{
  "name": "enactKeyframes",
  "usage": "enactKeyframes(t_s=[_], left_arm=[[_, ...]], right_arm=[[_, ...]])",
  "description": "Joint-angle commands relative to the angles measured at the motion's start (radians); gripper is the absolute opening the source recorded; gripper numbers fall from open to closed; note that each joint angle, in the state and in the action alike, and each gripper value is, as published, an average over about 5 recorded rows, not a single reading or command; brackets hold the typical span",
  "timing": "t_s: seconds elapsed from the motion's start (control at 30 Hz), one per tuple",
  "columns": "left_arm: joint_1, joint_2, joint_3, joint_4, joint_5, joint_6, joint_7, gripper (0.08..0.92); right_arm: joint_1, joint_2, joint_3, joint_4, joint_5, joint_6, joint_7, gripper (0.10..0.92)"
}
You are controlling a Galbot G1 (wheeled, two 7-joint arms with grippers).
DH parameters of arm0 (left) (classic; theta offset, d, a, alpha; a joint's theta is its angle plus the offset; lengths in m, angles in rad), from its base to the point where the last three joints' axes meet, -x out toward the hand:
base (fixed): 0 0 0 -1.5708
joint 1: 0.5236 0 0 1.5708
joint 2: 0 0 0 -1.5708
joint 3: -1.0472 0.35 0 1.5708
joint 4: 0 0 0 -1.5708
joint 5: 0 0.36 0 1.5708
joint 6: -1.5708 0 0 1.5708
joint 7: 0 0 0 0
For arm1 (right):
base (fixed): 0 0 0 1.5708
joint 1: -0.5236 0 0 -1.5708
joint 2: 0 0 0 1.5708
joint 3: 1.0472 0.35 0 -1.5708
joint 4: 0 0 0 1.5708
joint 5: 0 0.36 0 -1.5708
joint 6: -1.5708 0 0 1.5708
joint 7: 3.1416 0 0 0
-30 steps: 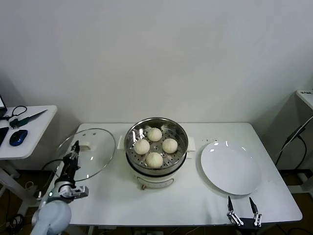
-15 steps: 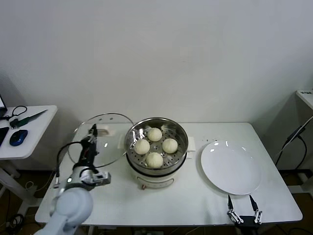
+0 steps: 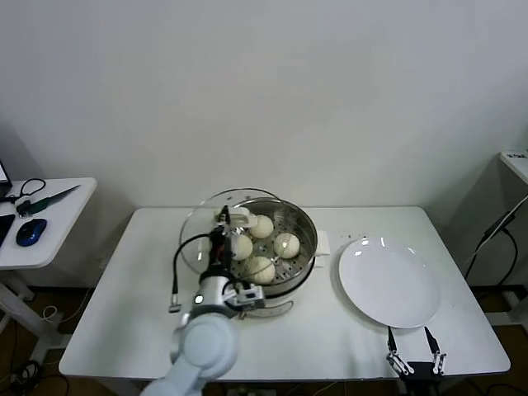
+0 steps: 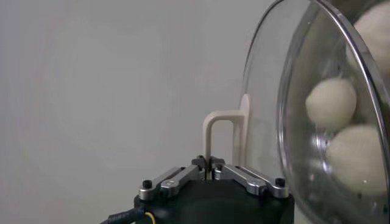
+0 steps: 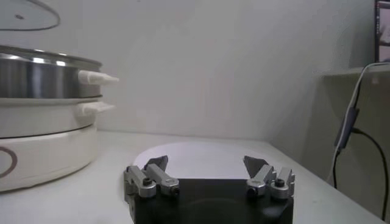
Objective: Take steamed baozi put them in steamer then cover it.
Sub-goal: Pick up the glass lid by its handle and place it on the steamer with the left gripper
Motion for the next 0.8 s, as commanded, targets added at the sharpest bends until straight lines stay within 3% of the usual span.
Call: enactKeyframes(t_s=[0.03,0.43,0.8], left_arm=[[-0.075,-0.224,0.152,0.165,0.134,0.048,0.009,0.132],[-0.077,-0.248,0.129,0.27,0.149,0.04,-0.06,0.132],[-0.071,-0.197,0.082,0.29,0.16,0.033,-0.073,0.132]], right_arm=[[-0.003,-0.007,0.002,0.002,0.009,0.004,0.007,0.823],[-0.007,-0.014,0.002,-0.009,0.028,0.027,0.017,0.823],[-0.008,-0.012,0.006,-0.012,0.031,0.036,0.02,0.823]])
